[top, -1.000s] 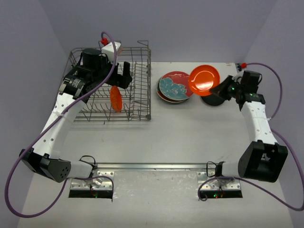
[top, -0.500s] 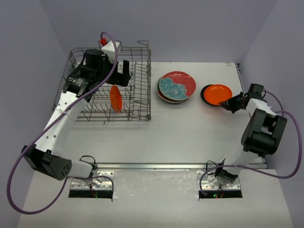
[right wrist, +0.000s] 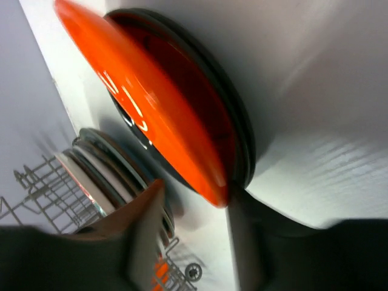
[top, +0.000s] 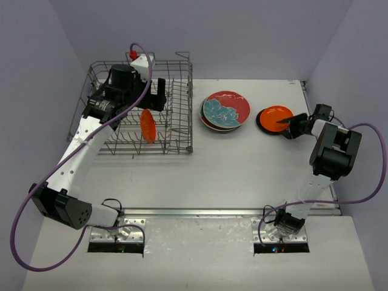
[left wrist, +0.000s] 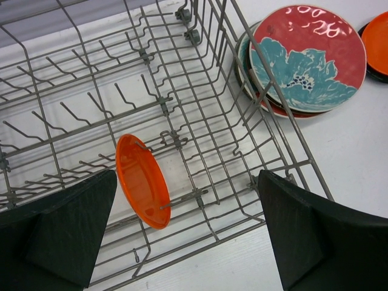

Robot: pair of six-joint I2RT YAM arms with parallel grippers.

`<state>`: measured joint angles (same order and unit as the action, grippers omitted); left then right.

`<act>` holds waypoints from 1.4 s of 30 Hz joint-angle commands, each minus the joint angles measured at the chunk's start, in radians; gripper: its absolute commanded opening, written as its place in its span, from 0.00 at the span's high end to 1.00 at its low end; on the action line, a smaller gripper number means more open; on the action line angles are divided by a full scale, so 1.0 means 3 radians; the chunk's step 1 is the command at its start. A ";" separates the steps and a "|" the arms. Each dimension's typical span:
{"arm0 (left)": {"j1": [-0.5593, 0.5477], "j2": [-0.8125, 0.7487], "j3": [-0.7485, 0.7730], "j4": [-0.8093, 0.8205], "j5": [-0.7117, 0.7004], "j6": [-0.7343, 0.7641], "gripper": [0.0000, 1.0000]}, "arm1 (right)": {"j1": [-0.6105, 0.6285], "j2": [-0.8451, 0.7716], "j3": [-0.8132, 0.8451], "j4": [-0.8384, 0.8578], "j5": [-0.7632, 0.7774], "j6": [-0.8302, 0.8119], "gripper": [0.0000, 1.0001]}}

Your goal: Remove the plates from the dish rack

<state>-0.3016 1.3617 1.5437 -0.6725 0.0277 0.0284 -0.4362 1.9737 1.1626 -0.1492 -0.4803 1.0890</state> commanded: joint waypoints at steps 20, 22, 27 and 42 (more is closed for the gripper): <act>0.0005 0.0389 -0.0500 -0.0134 -0.0827 -0.0385 0.41 | 0.0656 -0.2149 -0.0391 -0.1089 0.0431 -0.1502 0.18; 0.0032 0.0456 -0.0557 -0.0111 -0.0843 -0.0410 0.45 | 0.0745 -0.2392 -0.0427 -0.0989 0.0534 -0.1568 0.18; 0.0234 0.0695 -0.0477 -0.0189 -0.0936 -0.0500 0.47 | 0.0813 -0.2685 -0.0523 -0.0850 0.0553 -0.1684 0.16; 0.0422 0.1050 -0.0335 -0.0198 -0.0629 -0.0514 0.67 | 0.0840 -0.2765 -0.0618 -0.0704 0.0509 -0.1743 0.15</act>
<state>-0.1703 1.6659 1.3857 -0.7485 -0.1921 -0.1183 -0.1918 1.1432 0.9745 -0.4115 -0.3393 0.5821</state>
